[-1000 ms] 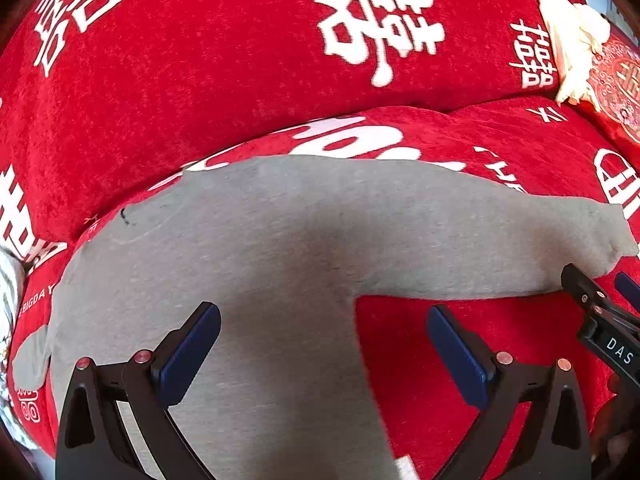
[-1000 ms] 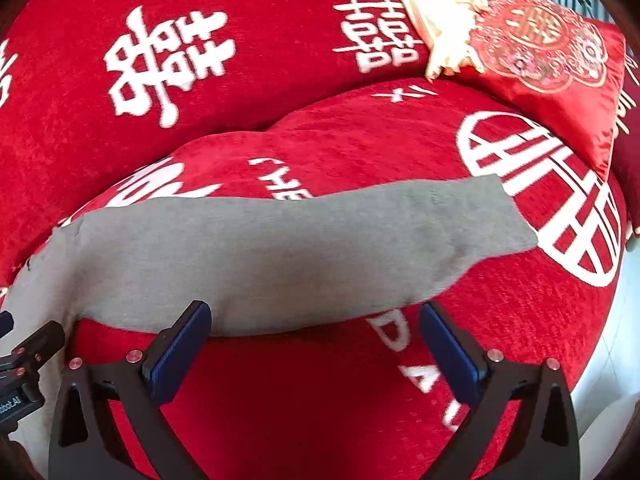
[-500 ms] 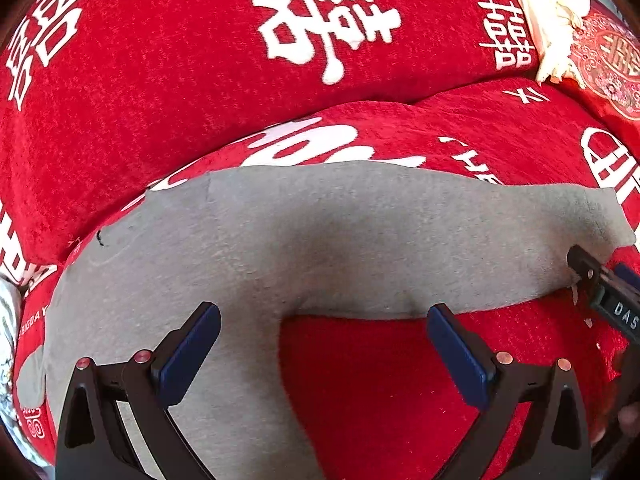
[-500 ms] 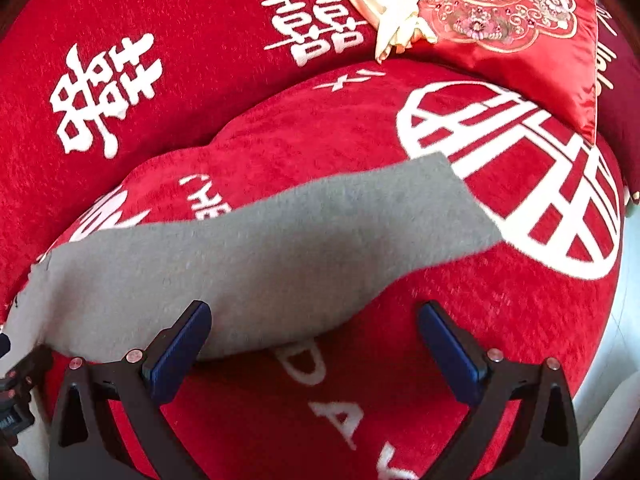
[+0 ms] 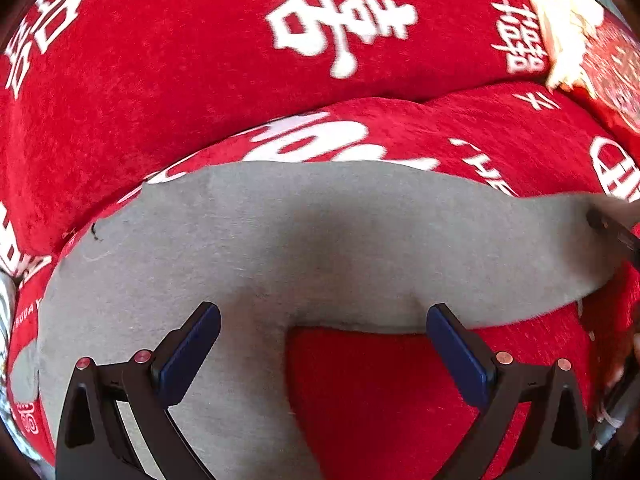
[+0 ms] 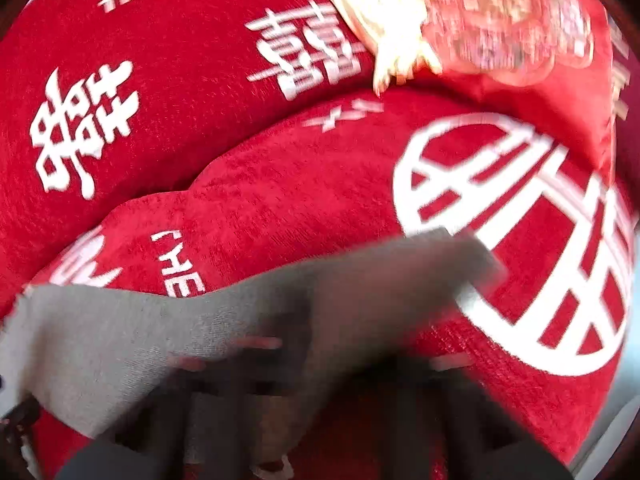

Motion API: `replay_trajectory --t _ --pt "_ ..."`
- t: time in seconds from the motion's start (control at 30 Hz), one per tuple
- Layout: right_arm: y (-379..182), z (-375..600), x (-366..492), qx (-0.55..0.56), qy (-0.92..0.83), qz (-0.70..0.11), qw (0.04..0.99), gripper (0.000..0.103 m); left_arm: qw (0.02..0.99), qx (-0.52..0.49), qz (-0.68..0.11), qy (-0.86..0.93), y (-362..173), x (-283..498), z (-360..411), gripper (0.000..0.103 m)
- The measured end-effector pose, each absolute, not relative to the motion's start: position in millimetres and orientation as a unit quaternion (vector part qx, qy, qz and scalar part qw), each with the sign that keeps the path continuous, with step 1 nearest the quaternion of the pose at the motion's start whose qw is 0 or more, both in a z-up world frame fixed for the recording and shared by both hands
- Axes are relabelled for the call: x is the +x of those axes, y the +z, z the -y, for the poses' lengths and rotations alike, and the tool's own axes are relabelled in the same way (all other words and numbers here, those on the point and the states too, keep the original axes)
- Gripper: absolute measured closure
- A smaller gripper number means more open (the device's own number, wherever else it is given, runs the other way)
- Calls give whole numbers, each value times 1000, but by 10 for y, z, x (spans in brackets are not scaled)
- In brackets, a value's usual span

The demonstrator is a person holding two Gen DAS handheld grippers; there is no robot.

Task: Fold small clothes
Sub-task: 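Close the right gripper on the grey sleeve cuff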

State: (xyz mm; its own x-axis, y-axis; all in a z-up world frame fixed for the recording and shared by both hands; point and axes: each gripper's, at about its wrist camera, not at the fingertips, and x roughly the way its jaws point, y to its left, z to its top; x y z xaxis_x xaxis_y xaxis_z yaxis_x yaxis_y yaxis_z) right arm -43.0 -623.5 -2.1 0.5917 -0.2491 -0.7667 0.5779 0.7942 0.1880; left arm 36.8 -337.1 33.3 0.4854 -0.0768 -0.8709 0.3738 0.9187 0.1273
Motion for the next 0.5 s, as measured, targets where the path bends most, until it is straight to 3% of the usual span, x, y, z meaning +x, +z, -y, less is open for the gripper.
replay_trajectory --t 0.2,0.5 --pt "192 6416 -852 288 -249 -302 874 97 846 138 -508 -81 204 633 3091 0" --pt "424 6249 -892 271 -248 -304 879 98 847 98 -514 -98 320 600 2748 0"
